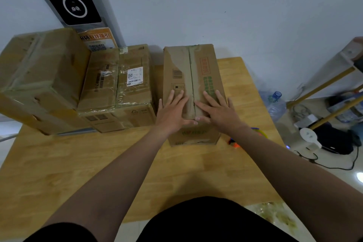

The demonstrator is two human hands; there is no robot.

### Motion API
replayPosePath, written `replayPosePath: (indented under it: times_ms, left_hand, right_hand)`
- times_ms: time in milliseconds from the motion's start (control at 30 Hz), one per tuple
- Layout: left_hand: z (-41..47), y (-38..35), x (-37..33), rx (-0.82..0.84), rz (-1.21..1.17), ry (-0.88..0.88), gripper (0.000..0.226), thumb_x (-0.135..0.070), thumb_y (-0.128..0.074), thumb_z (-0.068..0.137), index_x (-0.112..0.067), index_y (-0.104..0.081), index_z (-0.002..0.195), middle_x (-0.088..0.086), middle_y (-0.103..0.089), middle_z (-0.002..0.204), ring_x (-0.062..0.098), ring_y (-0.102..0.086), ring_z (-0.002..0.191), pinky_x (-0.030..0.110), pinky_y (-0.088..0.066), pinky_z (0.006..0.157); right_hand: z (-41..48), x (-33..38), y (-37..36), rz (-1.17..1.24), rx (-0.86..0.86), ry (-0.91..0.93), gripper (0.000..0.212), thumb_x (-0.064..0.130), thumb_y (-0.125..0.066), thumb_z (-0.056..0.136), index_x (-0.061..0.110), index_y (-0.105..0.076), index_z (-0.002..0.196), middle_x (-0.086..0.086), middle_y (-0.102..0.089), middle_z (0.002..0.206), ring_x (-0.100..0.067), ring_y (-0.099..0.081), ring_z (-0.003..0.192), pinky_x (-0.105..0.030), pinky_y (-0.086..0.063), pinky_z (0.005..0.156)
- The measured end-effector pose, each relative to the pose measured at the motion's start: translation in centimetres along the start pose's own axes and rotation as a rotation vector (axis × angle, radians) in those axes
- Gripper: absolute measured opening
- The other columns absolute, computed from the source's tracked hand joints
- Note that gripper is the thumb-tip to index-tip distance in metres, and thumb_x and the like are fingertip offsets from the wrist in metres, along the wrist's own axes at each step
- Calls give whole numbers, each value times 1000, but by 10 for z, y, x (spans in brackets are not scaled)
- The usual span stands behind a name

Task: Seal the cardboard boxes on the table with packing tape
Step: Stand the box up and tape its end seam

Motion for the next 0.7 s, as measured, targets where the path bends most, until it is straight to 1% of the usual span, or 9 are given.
replayPosePath:
  times_ms: [67, 100, 167, 267, 367, 433, 500, 600, 700]
  left_hand:
    - [1, 0, 5, -5, -46, -12, 112, -80, -65, 75, -32, -16, 164, -12, 1, 172, 13, 15, 156, 58, 0, 126]
    - [2, 0, 7, -2, -74, -24, 111, -77, -68, 76, -31, -18, 163, -11, -2, 172, 12, 12, 157, 57, 0, 126]
    - [1, 2, 12, 11, -154, -52, 106, -65, -77, 77, -27, -26, 162, -9, -10, 171, 11, 6, 157, 56, -1, 126]
    - [-3, 14, 27, 54, -325, -57, 98, -39, -91, 71, -26, -43, 155, -13, -24, 166, 2, -7, 154, 52, -11, 128]
    - [-6, 25, 46, 116, -397, -85, 89, -23, -94, 68, -27, -53, 147, -22, -34, 159, -9, -14, 147, 42, -16, 127]
    - [-5, 26, 56, 153, -417, -118, 86, -19, -94, 68, -30, -56, 144, -25, -35, 157, -9, -14, 149, 42, -17, 127]
    - [-2, 24, 61, 192, -418, -145, 85, -16, -93, 69, -32, -55, 144, -25, -35, 158, -8, -13, 150, 43, -18, 127]
    - [-1, 24, 66, 284, -370, -212, 88, -10, -87, 77, -36, -45, 150, -30, -27, 160, -10, -8, 151, 40, -25, 125]
    - [-3, 27, 70, 329, -394, -221, 87, -1, -80, 83, -35, -41, 153, -32, -24, 160, -12, -7, 149, 35, -37, 120]
  right_hand:
    - [0, -1, -3, -58, -2, 8, 87, 88, 7, 74, 56, -4, 154, 10, 3, 169, -33, 6, 155, -60, -25, 118]
    - [0, -1, -2, -57, 3, 10, 86, 87, 3, 75, 56, -4, 155, 11, 2, 169, -32, 6, 155, -57, -29, 118]
    - [-1, -2, 0, -70, -8, 25, 80, 82, -14, 80, 54, -7, 155, 12, -1, 169, -32, 5, 155, -52, -35, 117]
    - [-3, -5, 1, -73, -35, 103, 72, 69, -39, 90, 48, -19, 157, 13, -8, 168, -30, 1, 156, -43, -34, 117]
    - [-3, -22, -1, 189, -78, 179, 68, 65, -47, 87, 45, -37, 151, 19, -22, 163, -20, -3, 155, -41, -31, 118]
    - [-3, -39, -6, 404, -104, 239, 64, 59, -53, 87, 37, -47, 146, 18, -30, 160, -13, -6, 155, -41, -22, 124]
    - [-6, -54, -11, 540, -127, 257, 58, 48, -60, 88, 32, -51, 143, 15, -35, 159, -10, -8, 155, -36, -16, 125]
    - [-12, -64, -16, 726, -197, 226, 51, 30, -69, 87, 24, -59, 137, 13, -40, 156, -9, -14, 154, -23, -16, 123]
    - [-17, -70, -25, 920, -244, 120, 48, 23, -73, 83, 21, -64, 130, 11, -41, 155, -7, -26, 150, -23, -25, 121]
Point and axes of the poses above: each hand's wrist, its own z-axis towards the middle knuckle, its own y-axis out of the back of the hand, x = y × z, the point moved 5 cm from there along z, towards the middle knuckle
